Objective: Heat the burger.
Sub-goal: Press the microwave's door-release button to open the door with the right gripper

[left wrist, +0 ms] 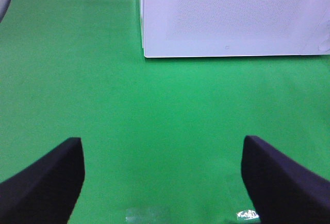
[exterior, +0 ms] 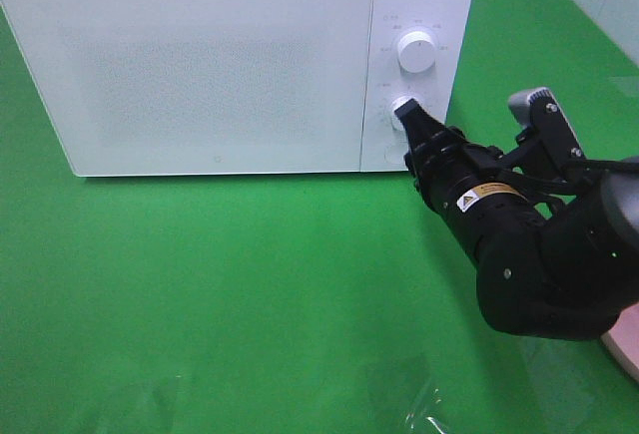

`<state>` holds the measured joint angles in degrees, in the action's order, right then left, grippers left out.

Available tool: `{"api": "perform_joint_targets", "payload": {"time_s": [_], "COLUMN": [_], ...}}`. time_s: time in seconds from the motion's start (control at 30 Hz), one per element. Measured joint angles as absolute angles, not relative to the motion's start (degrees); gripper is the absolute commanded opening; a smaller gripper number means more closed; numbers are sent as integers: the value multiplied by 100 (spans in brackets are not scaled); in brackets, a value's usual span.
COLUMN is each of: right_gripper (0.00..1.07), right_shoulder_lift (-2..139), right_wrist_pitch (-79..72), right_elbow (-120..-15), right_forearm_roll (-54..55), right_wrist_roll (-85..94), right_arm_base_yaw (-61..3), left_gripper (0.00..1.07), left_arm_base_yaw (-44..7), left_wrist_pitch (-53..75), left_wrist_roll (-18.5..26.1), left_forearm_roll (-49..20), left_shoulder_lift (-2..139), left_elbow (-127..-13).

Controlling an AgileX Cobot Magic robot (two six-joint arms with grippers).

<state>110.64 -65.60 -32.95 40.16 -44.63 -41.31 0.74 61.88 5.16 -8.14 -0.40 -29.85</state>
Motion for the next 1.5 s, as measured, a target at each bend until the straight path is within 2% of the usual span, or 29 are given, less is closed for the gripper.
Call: {"api": "perform_joint_targets", "payload": {"time_s": [0.03, 0.07, 0.13, 0.17, 0.57, 0.83, 1.2, 1.5], "right_gripper": [18, 11, 8, 0, 0, 0, 0, 0], "right_shoulder_lift": [11064, 11064, 11064, 11064, 11064, 11322, 11459, 11769], "right_wrist_pitch": [-6560, -6549, -6520, -6400, -5833, -5775, -5346, -5225], "right_elbow": [-3295, -3295, -3295, -3295, -3295, -3426, -3845, -4177], "right_forearm_roll": [4016, 4016, 4016, 4016, 3633, 3512, 3272, 2922], "right_wrist_roll": [-4463, -5048, -5300, -5718, -7534, -7666, -7701, -7844], "right_arm_base_yaw": [-4131, -4131, -4131, -4131, -4131, -4045, -3529, -3352], "left_gripper": [76, 76, 76, 76, 76, 76, 76, 76], "left_arm_base_yaw": [74, 74, 74, 74, 74, 74, 74, 74], "left_wrist_pitch": [6188, 6188, 6188, 6188, 6188, 6188, 6188, 6188], "left_wrist_roll": [516, 516, 516, 516, 516, 516, 516, 516], "left_forearm_roll": [-814, -814, -814, -814, -814, -814, -814, -814], "left_shoulder_lift": [-40, -40, -40, -40, -40, -40, -40, -40], "left_elbow": [-2985, -2985, -2985, -2985, -2985, -2985, -2985, -2985]}}
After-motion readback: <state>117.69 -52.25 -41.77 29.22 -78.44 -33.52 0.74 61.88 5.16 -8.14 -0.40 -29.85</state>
